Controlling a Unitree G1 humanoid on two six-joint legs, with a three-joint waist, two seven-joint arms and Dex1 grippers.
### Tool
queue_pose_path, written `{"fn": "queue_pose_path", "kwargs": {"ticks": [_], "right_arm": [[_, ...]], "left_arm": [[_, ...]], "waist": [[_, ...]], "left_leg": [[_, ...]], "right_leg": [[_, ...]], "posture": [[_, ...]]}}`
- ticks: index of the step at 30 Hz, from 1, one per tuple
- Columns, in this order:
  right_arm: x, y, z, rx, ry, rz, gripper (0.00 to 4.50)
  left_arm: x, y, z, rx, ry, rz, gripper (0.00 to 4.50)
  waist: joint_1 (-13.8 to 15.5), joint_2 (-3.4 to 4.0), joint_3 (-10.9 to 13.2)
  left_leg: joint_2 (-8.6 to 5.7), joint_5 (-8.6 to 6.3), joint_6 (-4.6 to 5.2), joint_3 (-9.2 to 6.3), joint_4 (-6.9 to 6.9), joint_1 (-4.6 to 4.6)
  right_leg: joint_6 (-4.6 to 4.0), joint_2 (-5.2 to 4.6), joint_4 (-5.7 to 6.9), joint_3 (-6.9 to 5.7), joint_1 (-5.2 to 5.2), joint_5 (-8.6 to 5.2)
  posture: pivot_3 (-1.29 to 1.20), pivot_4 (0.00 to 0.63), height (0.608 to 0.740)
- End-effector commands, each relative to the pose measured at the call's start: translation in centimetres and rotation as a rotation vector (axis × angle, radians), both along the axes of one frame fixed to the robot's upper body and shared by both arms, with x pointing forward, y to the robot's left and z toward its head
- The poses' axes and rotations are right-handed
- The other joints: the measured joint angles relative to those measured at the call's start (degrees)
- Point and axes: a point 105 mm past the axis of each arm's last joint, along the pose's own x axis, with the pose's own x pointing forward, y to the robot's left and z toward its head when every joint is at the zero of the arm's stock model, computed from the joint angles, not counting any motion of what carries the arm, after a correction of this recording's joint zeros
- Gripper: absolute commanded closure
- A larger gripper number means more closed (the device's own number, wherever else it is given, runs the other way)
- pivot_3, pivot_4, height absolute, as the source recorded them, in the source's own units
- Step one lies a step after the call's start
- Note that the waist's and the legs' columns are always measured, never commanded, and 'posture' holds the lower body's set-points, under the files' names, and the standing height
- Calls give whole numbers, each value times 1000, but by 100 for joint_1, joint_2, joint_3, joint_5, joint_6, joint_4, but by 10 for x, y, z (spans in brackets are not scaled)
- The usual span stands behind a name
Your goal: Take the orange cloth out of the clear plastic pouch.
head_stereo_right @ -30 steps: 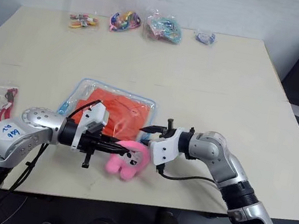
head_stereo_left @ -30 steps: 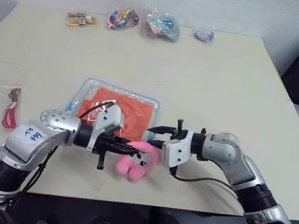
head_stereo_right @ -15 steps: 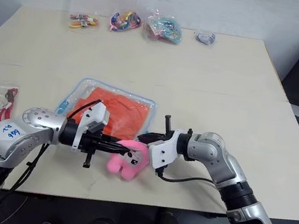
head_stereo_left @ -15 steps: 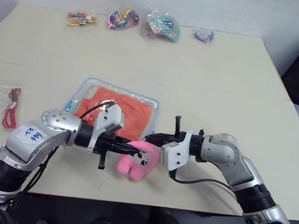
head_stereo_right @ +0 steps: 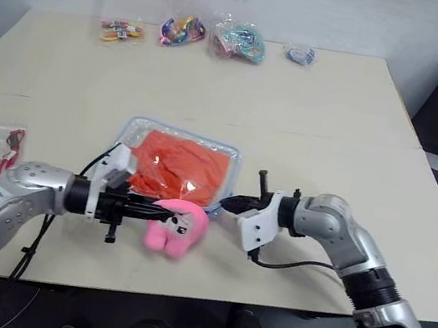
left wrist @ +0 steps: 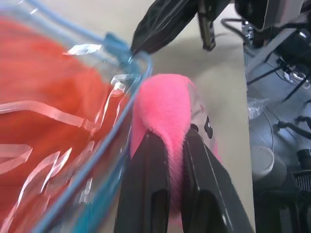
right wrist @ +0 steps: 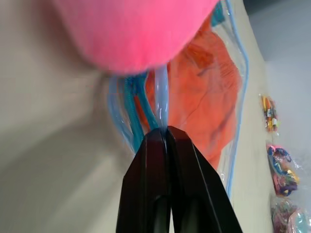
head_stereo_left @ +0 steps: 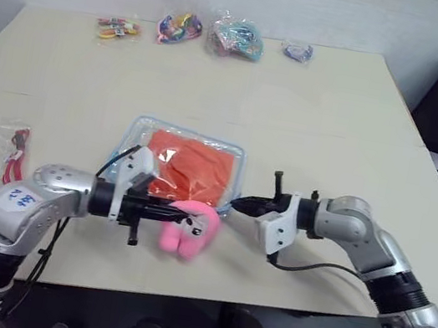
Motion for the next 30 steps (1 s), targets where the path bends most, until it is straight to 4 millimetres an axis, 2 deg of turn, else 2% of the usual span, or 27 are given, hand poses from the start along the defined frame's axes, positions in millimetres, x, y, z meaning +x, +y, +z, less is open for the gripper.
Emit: {"fn": "queue_pose_path", "kwargs": {"ticks": [1, 6, 12, 20, 25, 27, 30], "right_arm": [[4, -13, 18, 31, -71, -11, 4456], [4, -26, 19, 19, -92, -12, 4456], [0, -39, 19, -6, -125, 11, 4456], [-4, -58, 24, -17, -137, 11, 4456], [-3, -63, 23, -18, -140, 2, 4456], [-3, -63, 21, -14, -136, -1, 4456], [-4, -61, 20, -5, -131, -1, 4456]], "left_arm": [[-4, 11, 10, 8, -35, 29, 4500], [-4, 31, 9, 33, -44, 104, 4500], [3, 64, 18, 70, -75, 209, 4500], [5, 129, 30, 121, -75, 341, 4500], [17, 164, 35, 161, -109, 436, 4500], [22, 169, 38, 159, -127, 456, 4500], [22, 162, 36, 171, -137, 413, 4500]], "waist": [[11, 0, 0], [5, 1, 0], [-3, 1, 1], [-24, 5, 3], [-62, 7, 4], [-73, 7, 4], [-93, 7, 4]], "left_leg": [[0, 0, 0, 0, 0, -1], [0, 0, -1, 1, -3, 0], [1, -1, -2, 2, -5, 0], [2, -1, -3, 7, -8, 0], [1, -2, -3, 12, -12, -1], [0, -2, -3, 12, -12, -4], [1, -2, -3, 10, -12, -7]], "right_leg": [[0, 0, -1, 0, 0, 0], [0, 0, -4, 2, 0, 0], [0, 0, -6, 1, 0, 0], [-2, 2, -8, -19, -1, -1], [-3, 1, -9, -57, -1, -2], [-5, 1, -8, -65, -1, -3], [-4, -1, -9, -67, -2, -3]], "posture": [[0, 150, 740], [0, 150, 740], [0, 150, 740], [0, 150, 740], [0, 150, 740], [0, 150, 740], [0, 150, 740]]}}
